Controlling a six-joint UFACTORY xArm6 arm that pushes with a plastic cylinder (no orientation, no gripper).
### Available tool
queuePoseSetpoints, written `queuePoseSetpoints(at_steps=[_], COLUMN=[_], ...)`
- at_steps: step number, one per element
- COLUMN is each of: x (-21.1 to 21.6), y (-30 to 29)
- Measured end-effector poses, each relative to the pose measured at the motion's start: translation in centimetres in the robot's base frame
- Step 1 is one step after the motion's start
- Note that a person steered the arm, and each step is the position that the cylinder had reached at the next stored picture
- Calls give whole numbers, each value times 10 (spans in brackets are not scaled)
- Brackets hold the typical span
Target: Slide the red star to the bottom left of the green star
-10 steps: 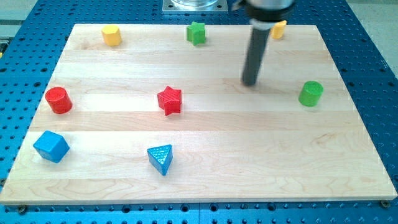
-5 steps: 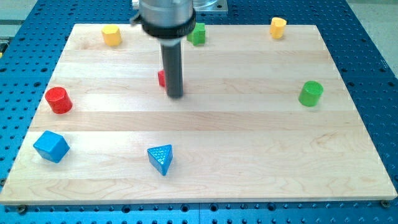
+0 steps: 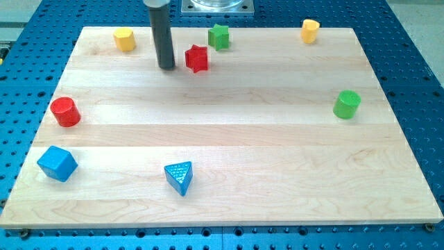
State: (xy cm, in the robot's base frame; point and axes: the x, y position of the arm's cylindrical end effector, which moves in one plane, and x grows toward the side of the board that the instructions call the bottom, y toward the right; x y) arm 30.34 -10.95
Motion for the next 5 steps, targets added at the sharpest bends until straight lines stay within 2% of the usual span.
queuePoseSetpoints(at_steps=[1, 2, 3, 4, 5], x=[-4, 5, 84, 53, 8], y=[58, 78, 84, 146, 168])
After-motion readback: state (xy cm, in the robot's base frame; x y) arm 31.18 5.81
